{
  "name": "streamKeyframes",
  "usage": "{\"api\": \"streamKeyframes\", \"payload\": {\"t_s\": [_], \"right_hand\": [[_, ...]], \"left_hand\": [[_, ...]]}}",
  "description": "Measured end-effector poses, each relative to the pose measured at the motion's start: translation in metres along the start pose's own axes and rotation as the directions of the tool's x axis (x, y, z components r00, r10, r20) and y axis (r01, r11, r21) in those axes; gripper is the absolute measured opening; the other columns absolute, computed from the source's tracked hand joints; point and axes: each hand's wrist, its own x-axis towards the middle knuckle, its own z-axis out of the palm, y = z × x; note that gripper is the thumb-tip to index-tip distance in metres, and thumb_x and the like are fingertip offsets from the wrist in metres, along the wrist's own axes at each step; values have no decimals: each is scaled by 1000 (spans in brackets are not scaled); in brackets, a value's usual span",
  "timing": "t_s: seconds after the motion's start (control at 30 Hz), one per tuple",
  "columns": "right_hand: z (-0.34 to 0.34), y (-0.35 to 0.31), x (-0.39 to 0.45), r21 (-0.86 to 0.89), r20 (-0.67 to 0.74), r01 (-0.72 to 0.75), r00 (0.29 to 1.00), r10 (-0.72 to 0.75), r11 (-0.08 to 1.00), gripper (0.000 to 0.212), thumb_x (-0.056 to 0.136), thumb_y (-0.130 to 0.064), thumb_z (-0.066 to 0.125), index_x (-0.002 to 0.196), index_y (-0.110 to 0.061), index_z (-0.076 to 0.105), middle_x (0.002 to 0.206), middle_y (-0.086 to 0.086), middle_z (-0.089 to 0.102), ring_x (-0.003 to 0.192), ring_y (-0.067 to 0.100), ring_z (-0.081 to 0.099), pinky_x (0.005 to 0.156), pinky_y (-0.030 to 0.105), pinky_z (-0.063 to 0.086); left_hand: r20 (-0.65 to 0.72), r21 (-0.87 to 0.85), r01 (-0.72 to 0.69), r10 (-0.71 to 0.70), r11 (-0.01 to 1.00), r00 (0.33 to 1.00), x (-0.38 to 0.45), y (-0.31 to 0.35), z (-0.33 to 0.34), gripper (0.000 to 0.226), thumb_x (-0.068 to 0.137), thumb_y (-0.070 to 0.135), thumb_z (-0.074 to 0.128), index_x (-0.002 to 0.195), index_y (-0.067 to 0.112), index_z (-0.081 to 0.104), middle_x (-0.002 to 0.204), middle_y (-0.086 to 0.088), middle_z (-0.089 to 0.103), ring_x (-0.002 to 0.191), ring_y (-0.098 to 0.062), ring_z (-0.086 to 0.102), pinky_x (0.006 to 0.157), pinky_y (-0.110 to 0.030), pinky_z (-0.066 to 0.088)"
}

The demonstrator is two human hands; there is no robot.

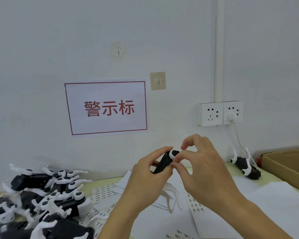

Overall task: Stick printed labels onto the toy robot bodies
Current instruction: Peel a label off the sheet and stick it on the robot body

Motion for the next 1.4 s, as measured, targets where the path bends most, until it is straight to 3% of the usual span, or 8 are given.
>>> {"api": "streamKeyframes", "payload": {"t_s": [0.3, 0.6, 0.8, 1.03, 1.3, 1.4], "right_hand": [[1, -2, -1, -44, -70, -34, 997, 31, 998, 13, 71, -24, 88, 77, -30, 77, 92, -10, 53, 85, 15, 54, 66, 27, 41], [1, -1, -1, -6, -49, -117, 992, 116, 993, 8, 77, -31, 83, 79, -36, 77, 92, -16, 50, 88, 10, 47, 68, 24, 35], [2, 0, -1, -3, -24, -165, 986, 165, 986, 3, 81, -37, 78, 84, -38, 78, 91, -20, 50, 89, 6, 45, 67, 9, 30], [3, -2, -1, -20, -51, -169, 984, 168, 985, 4, 80, -35, 80, 83, -37, 78, 89, -20, 52, 87, 7, 46, 66, 8, 29], [5, -5, -3, -52, -122, -142, 983, 134, 989, 10, 74, -31, 86, 77, -33, 77, 84, -16, 53, 79, 11, 50, 60, 8, 29], [4, -2, -1, -40, -152, -153, 978, 146, 987, 17, 71, -38, 86, 75, -32, 72, 85, -17, 52, 82, 9, 50, 63, 7, 29]], "left_hand": [[-10, -4, 5, -5, 1000, 1000, -1, 2, 0, 38, 94, 30, 64, 116, 61, 62, 99, 9, 69, 80, -6, 69, 60, -10, 47], [-9, -1, 7, -7, 1000, 1000, -1, 2, 1, 40, 94, 28, 64, 115, 62, 62, 99, 11, 68, 78, -6, 69, 58, -11, 47], [-3, -3, 0, 0, 1000, 1000, -2, 3, 1, 40, 93, 27, 64, 113, 62, 63, 94, 11, 68, 71, -9, 67, 56, -11, 45], [5, -2, 1, -1, 1000, 1000, -2, 4, 1, 41, 93, 26, 64, 111, 63, 63, 94, 9, 69, 76, -22, 68, 56, -13, 47], [-1, -4, -2, 2, 1000, 1000, -2, 4, 0, 43, 93, 25, 63, 109, 65, 63, 93, 10, 69, 74, -16, 67, 55, -13, 46], [6, -13, 7, -7, 1000, 1000, -1, 3, 0, 42, 93, 26, 63, 111, 63, 63, 98, 9, 68, 69, -17, 66, 56, -15, 48]]}}
